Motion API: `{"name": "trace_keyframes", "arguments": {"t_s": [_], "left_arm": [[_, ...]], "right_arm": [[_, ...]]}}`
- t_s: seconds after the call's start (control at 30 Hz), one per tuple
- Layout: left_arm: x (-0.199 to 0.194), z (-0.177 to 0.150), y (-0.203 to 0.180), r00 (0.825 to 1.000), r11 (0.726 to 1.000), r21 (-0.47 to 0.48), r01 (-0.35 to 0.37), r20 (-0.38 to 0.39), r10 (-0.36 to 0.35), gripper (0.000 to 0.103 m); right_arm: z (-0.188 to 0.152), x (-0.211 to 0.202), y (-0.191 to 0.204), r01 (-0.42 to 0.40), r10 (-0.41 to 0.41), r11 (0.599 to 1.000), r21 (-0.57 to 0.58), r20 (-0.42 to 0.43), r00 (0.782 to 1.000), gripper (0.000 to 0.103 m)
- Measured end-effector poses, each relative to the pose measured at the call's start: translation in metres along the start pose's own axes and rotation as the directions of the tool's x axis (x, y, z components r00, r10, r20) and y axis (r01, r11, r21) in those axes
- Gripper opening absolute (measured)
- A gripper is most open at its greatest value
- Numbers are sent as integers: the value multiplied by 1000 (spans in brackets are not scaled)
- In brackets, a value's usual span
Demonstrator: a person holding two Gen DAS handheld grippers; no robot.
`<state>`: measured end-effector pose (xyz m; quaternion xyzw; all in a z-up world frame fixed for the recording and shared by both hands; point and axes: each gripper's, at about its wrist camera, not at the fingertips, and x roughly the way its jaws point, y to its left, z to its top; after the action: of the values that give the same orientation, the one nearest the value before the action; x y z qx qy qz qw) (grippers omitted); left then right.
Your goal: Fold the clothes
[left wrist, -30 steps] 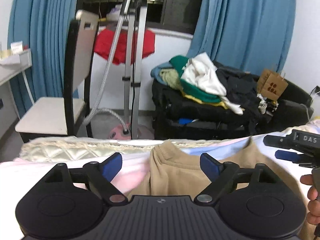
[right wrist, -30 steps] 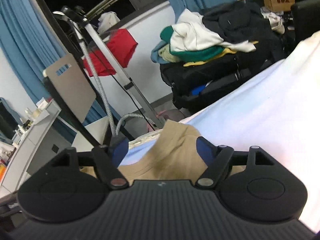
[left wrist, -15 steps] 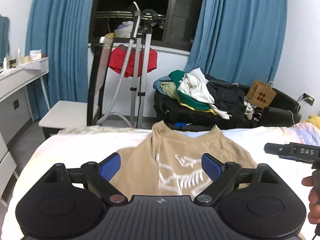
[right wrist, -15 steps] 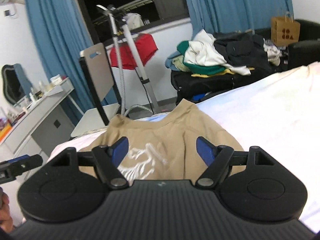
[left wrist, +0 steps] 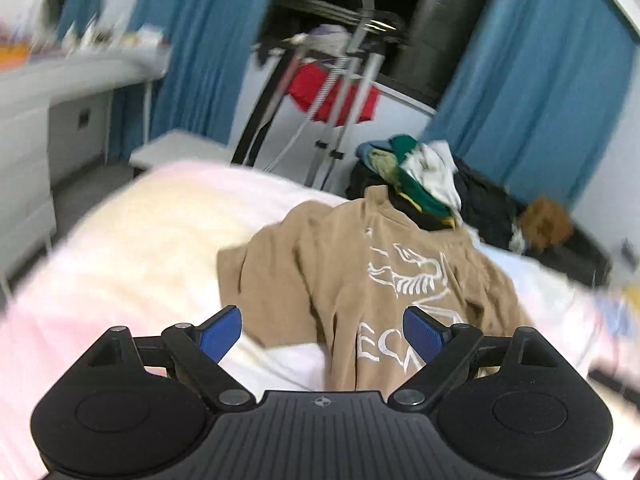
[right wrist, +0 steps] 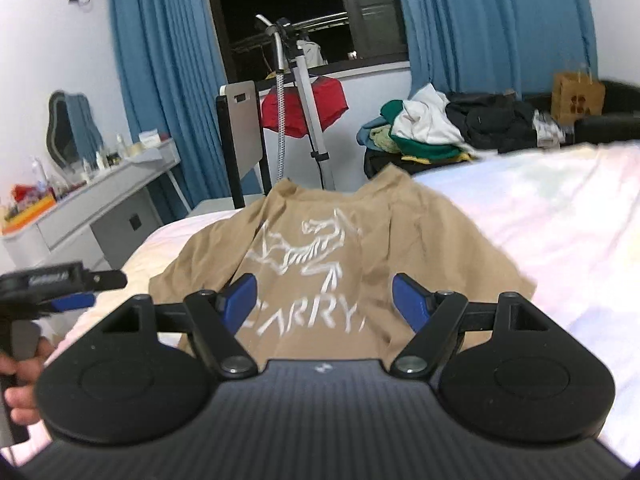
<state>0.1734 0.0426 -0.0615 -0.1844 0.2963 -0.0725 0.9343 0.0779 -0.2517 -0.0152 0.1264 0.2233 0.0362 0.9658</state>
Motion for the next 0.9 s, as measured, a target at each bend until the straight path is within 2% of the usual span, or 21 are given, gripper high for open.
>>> {"name": "trace_keyframes", "arguments": {"t_s": [0.13, 0.3, 0.37, 0.43, 0.5, 0.63, 0.7, 0.83, 0.9], "left_arm": [[30, -5, 27, 1000, 991, -136, 3, -19, -6, 87], [79, -4, 59, 999, 965, -260, -35, -36, 26, 77], [96, -5, 73, 999, 943, -331, -44, -25, 38, 61], [105, -3, 82, 999, 926, -375, -47, -3, 50, 25], [106, 4, 89, 999, 929, -368, -28, 15, 36, 6], [87, 39, 93, 993, 953, -294, -77, 64, 101, 4], [80, 65, 98, 983, 956, -258, -137, 81, 163, 4], [87, 101, 113, 955, 933, -234, -275, 48, 293, 4], [103, 104, 114, 938, 926, -164, -340, 10, 347, 5]], "right_arm": [[-13, 10, -17, -17, 25, 993, 115, -71, 997, 76], [-14, 20, -29, -45, 58, 979, 201, -57, 997, 76], [-17, 28, -33, -50, 64, 976, 214, -59, 996, 76], [-20, 38, -37, -37, 54, 975, 221, -73, 996, 76], [-23, 46, -42, -22, 44, 971, 240, -88, 995, 76], [-20, 49, -57, -13, 39, 949, 316, -77, 996, 76], [-17, 48, -61, -3, 26, 945, 328, -67, 997, 76], [-16, 47, -68, 8, 11, 938, 346, -53, 999, 76], [-14, 47, -73, 12, 6, 934, 357, -49, 999, 76]]}}
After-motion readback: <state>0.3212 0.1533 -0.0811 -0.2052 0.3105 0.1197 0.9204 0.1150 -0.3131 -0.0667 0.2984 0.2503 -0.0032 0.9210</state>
